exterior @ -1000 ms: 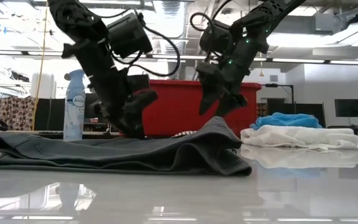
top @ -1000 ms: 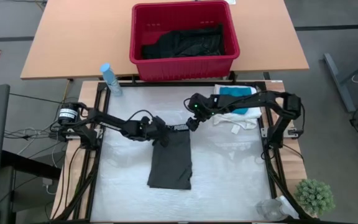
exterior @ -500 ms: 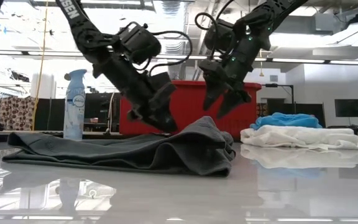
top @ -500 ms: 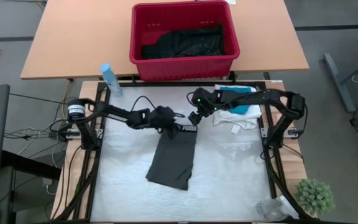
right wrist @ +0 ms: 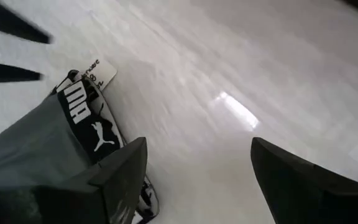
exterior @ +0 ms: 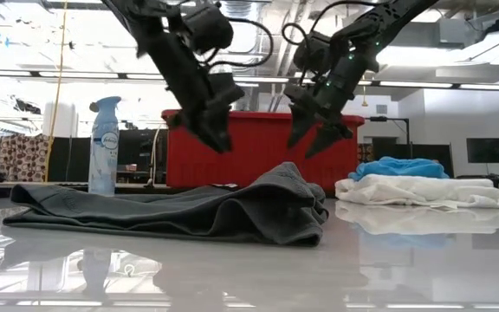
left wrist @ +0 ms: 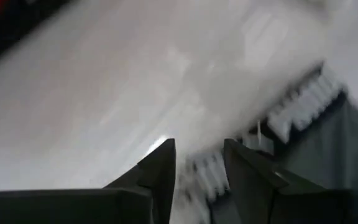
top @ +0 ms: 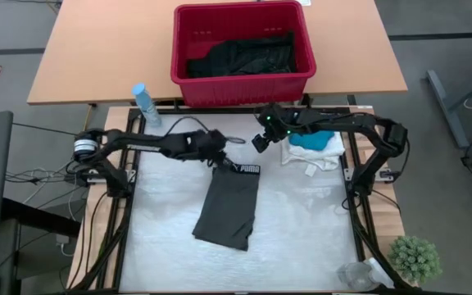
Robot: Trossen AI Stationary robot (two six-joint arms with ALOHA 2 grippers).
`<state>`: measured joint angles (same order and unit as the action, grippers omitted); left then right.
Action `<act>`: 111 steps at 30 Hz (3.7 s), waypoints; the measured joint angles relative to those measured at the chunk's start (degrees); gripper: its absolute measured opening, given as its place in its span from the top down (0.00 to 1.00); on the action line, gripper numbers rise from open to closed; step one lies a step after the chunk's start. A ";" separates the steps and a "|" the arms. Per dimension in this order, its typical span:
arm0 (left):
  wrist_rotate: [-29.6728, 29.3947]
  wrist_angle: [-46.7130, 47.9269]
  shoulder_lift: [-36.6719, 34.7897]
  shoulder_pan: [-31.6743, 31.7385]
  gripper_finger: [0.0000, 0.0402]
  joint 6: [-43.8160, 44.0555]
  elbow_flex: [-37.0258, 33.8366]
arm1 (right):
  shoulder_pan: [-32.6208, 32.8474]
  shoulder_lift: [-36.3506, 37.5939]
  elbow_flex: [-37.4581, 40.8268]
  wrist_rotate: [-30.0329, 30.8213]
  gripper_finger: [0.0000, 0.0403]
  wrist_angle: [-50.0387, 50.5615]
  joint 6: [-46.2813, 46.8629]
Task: Fold laundry
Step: Fold the gray boxers
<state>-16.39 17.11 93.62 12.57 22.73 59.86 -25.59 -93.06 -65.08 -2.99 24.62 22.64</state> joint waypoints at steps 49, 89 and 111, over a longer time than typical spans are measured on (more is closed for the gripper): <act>15.24 2.83 13.09 10.37 1.00 -33.45 17.03 | -12.37 6.11 0.00 -12.22 0.60 0.76 -8.60; 4.08 -25.39 -41.74 -20.65 1.00 3.94 -27.54 | 12.85 45.81 0.00 -14.94 0.41 -24.14 5.60; -25.84 -15.07 -5.31 -36.74 1.00 50.40 -20.75 | 27.49 59.69 0.02 7.86 0.52 0.58 -4.69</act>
<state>-42.24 2.04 88.30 -24.17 73.14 39.11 1.89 -33.36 -65.06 4.87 25.20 17.96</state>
